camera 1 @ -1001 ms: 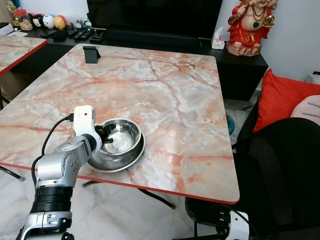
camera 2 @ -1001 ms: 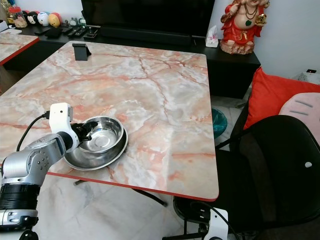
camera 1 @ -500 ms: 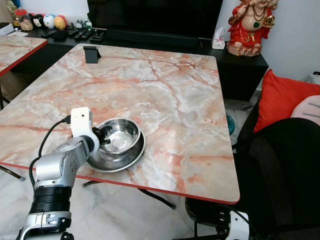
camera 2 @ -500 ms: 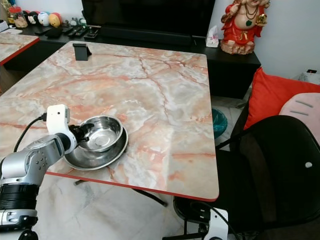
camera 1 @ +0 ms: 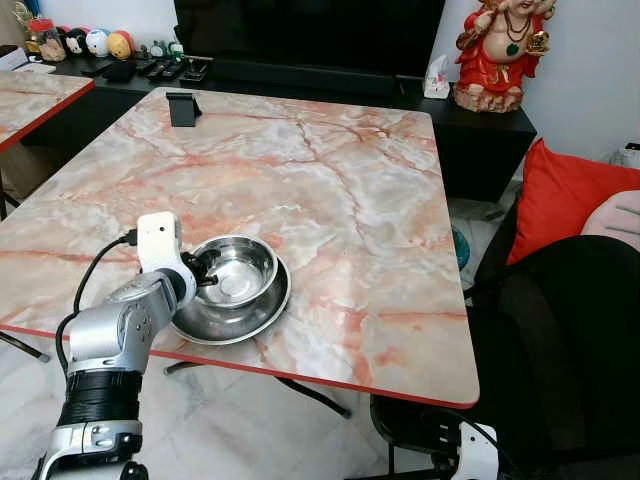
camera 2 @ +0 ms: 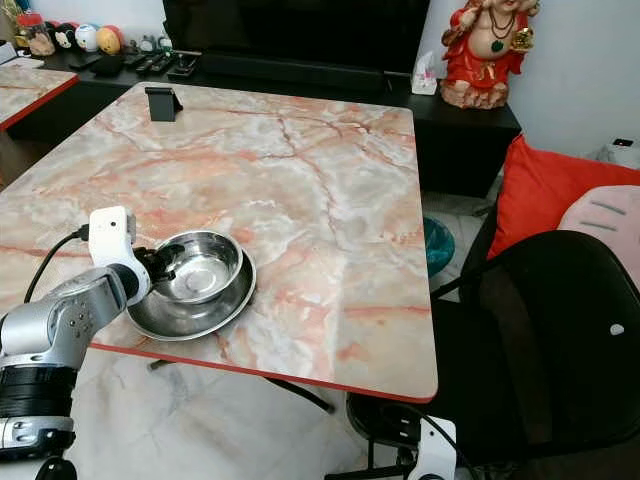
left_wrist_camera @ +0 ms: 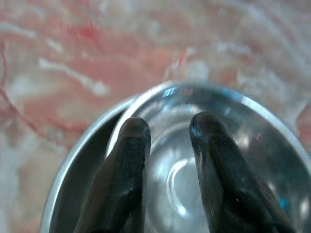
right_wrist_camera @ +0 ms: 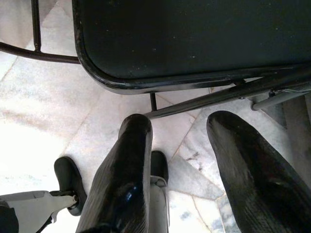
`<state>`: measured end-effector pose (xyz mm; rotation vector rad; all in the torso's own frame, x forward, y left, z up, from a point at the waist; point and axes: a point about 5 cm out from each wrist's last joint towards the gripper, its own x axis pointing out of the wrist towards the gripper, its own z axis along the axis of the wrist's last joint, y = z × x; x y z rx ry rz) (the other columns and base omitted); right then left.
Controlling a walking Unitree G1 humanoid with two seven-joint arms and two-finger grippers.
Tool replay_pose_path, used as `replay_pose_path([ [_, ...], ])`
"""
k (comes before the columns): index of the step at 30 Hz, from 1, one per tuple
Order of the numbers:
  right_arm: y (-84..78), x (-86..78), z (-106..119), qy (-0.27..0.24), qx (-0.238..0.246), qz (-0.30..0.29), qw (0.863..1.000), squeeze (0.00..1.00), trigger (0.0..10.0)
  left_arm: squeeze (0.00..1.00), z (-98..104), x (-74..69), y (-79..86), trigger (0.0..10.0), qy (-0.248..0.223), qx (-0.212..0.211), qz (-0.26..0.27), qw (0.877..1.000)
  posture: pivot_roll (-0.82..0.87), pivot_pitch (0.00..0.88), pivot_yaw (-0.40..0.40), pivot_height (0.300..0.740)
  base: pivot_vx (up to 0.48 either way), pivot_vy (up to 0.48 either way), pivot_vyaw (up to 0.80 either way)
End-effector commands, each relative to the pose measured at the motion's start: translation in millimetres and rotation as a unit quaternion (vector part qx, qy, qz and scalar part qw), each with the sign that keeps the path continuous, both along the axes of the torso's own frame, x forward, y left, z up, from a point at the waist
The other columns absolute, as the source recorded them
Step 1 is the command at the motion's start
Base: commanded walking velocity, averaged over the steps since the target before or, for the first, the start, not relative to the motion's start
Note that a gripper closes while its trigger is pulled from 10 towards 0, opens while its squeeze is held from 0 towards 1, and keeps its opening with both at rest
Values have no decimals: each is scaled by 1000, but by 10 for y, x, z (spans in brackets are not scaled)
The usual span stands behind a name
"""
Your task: Setting the table
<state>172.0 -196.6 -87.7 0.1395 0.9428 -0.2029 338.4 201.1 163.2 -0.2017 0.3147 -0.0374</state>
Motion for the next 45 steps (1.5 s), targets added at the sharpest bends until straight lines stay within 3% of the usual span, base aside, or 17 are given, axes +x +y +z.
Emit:
replay_pose_path([
  [1,-26,0,3,1,-1,-6,1000,0,10000,0,191,32,-53,10000,-50,-3,-14,999,65,0,-51,740,0,0,0],
  [8,-26,-3,2,0,-4,-8,1000,0,10000,0,285,-7,-161,10000,-114,-11,-61,992,65,0,-49,740,0,0,0],
  [11,-35,-3,5,-2,-13,-15,1000,0,10000,0,229,-111,-272,10000,-192,88,-78,974,69,0,-48,740,0,0,0],
  [14,-34,-4,6,-5,-12,-22,1000,0,10000,0,104,-177,-344,10000,-207,137,-81,965,66,0,-47,740,0,0,0],
  [16,-32,-11,3,-6,-11,-27,1000,0,10000,0,42,-235,-421,10000,-236,176,-80,952,61,0,-46,740,0,0,0],
  [20,-29,-19,-1,-5,-11,-30,999,0,10000,0,44,-291,-512,10000,-274,150,-63,948,57,0,-44,740,0,0,0],
  [29,-21,-32,-8,-3,-11,-32,999,0,10000,0,39,-269,-445,10000,-294,132,-29,946,56,0,-40,740,0,67,0],
  [45,3,-47,-19,2,-8,-29,1000,0,10000,0,82,-230,-492,10000,-317,123,-33,940,55,0,-31,740,0,331,0],
])
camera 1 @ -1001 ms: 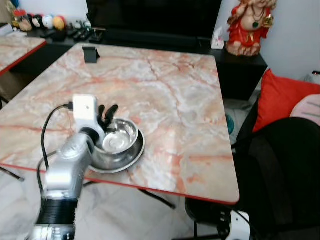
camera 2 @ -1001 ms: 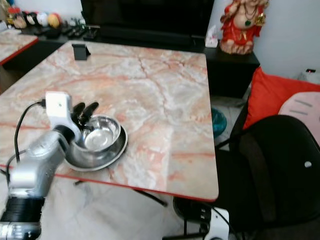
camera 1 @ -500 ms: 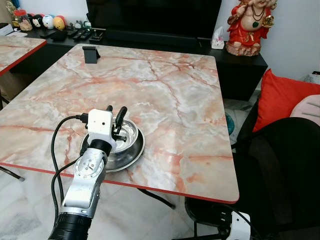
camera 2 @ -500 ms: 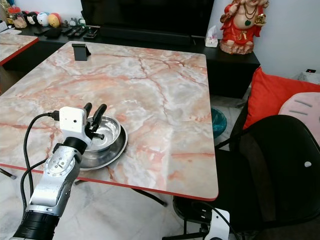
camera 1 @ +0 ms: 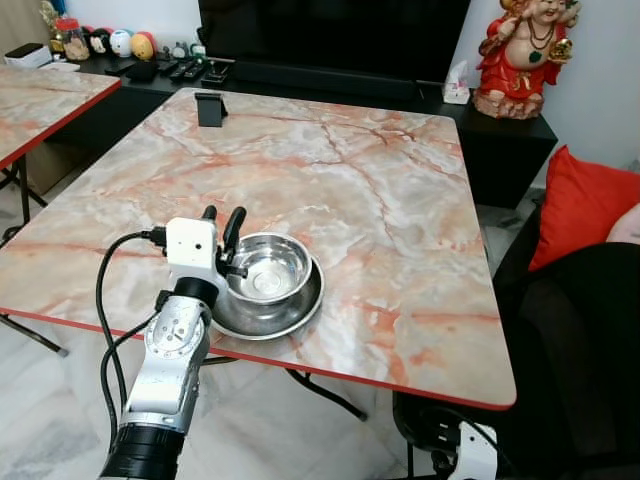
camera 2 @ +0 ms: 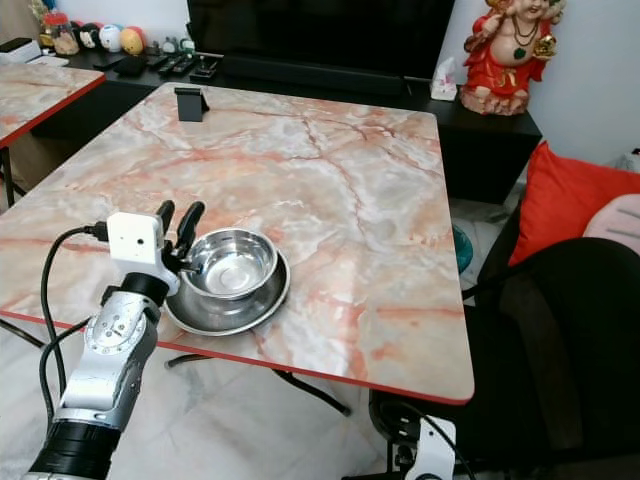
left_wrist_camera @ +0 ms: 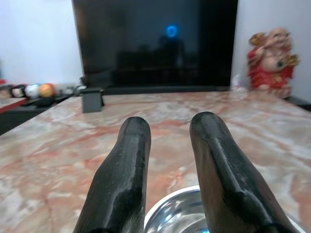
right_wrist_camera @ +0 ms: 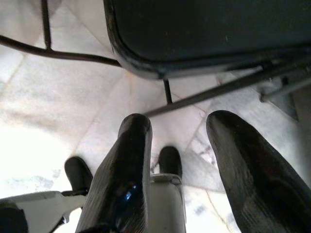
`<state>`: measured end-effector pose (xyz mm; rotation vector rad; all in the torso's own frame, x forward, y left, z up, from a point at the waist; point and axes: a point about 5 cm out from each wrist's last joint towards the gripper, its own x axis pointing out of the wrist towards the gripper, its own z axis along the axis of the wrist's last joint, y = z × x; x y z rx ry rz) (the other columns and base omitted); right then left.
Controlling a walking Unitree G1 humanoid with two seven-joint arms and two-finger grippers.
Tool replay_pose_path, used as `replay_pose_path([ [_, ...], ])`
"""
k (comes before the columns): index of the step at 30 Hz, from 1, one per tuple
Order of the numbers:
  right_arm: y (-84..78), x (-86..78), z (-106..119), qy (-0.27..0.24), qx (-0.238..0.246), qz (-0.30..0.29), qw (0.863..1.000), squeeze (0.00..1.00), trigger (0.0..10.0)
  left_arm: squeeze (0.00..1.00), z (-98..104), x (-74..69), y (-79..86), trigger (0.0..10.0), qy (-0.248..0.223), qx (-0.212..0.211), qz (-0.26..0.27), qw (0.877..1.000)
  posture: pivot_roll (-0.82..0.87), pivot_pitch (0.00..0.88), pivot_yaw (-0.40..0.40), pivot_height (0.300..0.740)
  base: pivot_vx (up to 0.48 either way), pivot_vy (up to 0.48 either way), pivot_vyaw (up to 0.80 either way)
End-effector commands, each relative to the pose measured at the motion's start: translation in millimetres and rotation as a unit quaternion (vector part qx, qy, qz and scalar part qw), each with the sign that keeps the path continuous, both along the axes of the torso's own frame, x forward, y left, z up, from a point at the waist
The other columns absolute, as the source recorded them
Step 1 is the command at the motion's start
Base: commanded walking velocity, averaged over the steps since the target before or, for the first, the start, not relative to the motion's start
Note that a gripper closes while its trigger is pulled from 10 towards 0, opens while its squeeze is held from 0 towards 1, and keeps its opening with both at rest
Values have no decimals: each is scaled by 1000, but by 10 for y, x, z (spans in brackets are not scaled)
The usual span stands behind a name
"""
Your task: Setting the table
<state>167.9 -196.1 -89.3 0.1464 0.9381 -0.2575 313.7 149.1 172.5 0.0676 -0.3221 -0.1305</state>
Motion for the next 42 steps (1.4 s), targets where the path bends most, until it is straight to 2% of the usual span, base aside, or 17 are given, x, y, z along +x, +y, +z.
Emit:
replay_pose_path([
  [1,1,-5,-3,1,2,-5,1000,0,10000,0,-6,24,31,10000,1,2,3,1000,55,0,-29,740,0,375,0],
  [42,14,39,15,-8,8,-7,1000,0,10000,0,52,76,-2,10000,-2,-6,1,1000,73,0,-28,740,0,460,0],
])
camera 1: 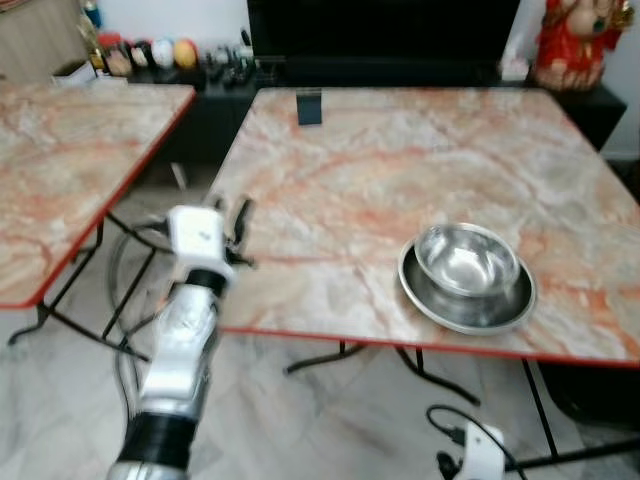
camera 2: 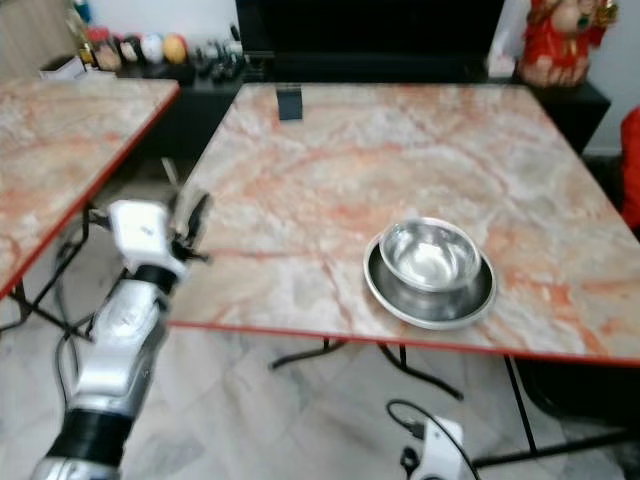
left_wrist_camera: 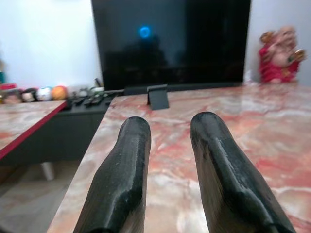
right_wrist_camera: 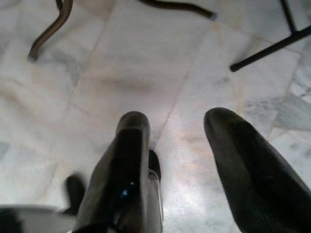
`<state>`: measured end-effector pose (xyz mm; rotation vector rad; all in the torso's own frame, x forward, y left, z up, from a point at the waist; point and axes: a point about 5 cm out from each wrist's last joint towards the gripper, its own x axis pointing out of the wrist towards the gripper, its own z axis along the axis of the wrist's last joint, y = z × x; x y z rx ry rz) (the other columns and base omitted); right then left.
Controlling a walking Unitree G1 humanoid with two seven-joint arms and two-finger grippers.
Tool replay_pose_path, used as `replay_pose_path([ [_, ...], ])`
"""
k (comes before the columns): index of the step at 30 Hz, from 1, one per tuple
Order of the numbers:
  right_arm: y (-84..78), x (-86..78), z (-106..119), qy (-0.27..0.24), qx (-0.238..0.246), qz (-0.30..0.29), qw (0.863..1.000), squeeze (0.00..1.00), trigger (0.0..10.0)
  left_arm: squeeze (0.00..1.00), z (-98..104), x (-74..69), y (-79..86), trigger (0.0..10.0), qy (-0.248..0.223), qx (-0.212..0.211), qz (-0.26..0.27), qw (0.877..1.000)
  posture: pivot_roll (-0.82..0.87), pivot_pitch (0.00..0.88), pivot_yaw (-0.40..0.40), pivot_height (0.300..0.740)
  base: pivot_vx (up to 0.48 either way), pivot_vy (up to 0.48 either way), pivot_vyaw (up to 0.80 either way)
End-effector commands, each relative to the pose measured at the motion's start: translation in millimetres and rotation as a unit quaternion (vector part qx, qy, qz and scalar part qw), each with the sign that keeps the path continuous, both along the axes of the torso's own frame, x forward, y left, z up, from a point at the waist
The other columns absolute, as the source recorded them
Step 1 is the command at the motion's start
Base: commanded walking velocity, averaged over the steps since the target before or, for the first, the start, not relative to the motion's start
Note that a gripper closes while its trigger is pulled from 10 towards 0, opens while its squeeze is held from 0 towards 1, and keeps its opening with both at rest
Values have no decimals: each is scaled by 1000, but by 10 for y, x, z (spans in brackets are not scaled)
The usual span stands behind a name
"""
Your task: Setting the table
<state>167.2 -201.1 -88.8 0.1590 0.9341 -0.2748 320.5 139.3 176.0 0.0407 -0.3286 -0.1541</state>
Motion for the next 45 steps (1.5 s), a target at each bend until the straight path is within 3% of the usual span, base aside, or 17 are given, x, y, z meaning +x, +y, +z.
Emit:
replay_pose_path([
  [1,64,45,11,-7,7,3,1000,0,10000,0,17,9,96,10000,0,6,15,1000,73,0,-28,740,0,480,0],
  [45,62,50,13,-6,2,16,1000,0,10000,0,-38,-28,161,10000,8,10,24,1000,78,0,-32,740,0,480,0],
])
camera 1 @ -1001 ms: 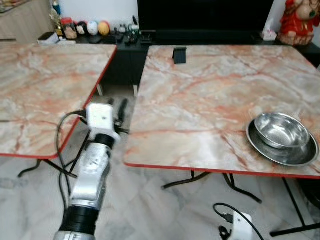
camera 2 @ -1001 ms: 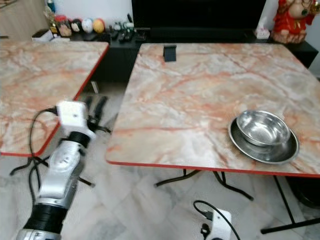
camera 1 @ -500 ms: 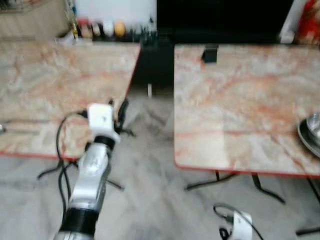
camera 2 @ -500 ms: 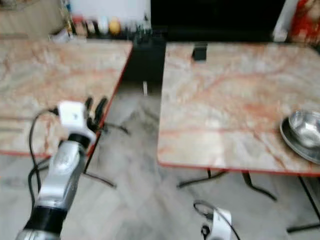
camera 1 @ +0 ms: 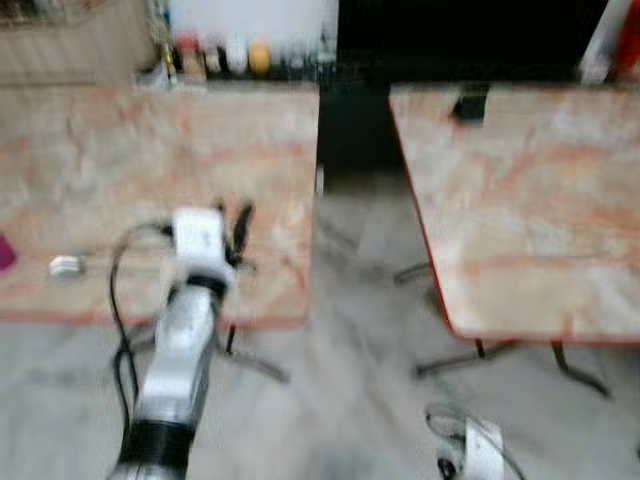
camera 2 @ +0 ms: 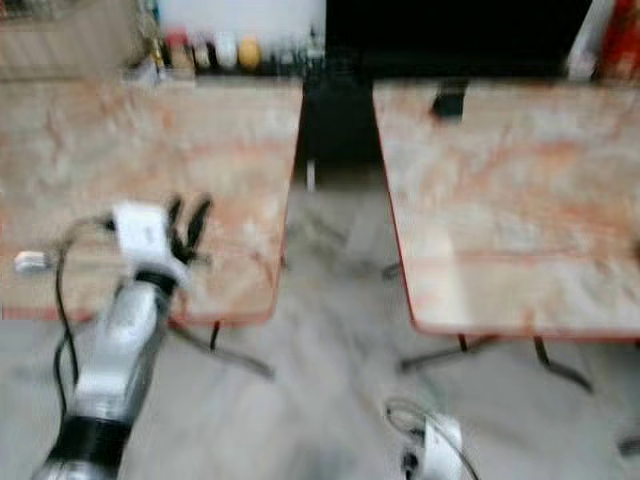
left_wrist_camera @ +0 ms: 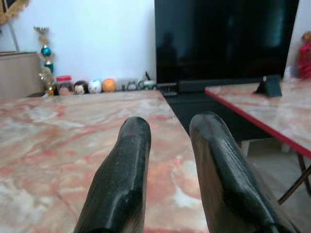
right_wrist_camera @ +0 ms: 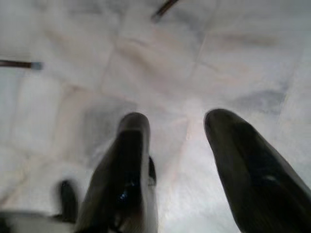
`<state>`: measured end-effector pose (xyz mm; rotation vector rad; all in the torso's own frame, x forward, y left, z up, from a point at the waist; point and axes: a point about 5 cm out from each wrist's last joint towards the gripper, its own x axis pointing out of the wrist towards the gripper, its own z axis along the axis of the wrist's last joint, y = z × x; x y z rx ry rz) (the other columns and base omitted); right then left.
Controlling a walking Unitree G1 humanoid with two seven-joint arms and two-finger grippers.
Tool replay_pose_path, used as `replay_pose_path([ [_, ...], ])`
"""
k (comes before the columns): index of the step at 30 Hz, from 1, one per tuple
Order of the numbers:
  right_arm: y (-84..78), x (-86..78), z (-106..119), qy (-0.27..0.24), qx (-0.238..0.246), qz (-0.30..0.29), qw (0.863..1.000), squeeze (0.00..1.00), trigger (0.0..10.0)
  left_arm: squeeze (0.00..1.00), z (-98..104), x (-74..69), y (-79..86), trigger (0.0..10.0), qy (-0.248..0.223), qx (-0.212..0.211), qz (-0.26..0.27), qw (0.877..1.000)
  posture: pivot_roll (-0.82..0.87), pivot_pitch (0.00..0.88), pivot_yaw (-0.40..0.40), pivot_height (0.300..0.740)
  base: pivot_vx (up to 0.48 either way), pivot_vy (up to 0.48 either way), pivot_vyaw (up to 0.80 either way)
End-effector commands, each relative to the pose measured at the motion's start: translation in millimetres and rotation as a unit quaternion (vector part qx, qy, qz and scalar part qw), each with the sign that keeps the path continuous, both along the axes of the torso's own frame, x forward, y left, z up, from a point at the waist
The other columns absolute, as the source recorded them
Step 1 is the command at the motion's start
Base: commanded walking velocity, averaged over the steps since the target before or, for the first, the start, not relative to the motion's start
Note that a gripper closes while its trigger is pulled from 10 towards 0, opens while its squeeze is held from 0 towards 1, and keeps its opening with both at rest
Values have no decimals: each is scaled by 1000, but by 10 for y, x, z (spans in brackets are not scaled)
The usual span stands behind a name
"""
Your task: Setting the table
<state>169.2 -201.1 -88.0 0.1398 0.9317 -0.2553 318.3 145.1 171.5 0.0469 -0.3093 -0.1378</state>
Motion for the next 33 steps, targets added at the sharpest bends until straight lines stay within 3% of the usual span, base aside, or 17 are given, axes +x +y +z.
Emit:
replay_pose_path([
  [1,62,30,4,-4,6,4,1000,0,10000,0,7,-8,108,10000,-1,9,16,1000,78,0,-32,740,0,480,0],
  [6,60,30,4,-4,5,9,1000,0,10000,0,5,-10,120,10000,-1,9,18,1000,82,0,-35,740,0,480,0],
  [13,62,23,2,-3,6,14,1000,0,10000,0,-4,-21,72,10000,-2,9,13,1000,81,0,-34,740,0,390,800],
  [28,68,27,3,-5,8,13,1000,0,10000,0,46,-55,29,10000,-23,10,8,1000,82,0,-32,740,0,0,800],
  [33,69,34,5,-5,9,12,1000,0,10000,0,107,-68,85,10000,-44,13,36,998,85,0,-34,740,0,0,800],
])
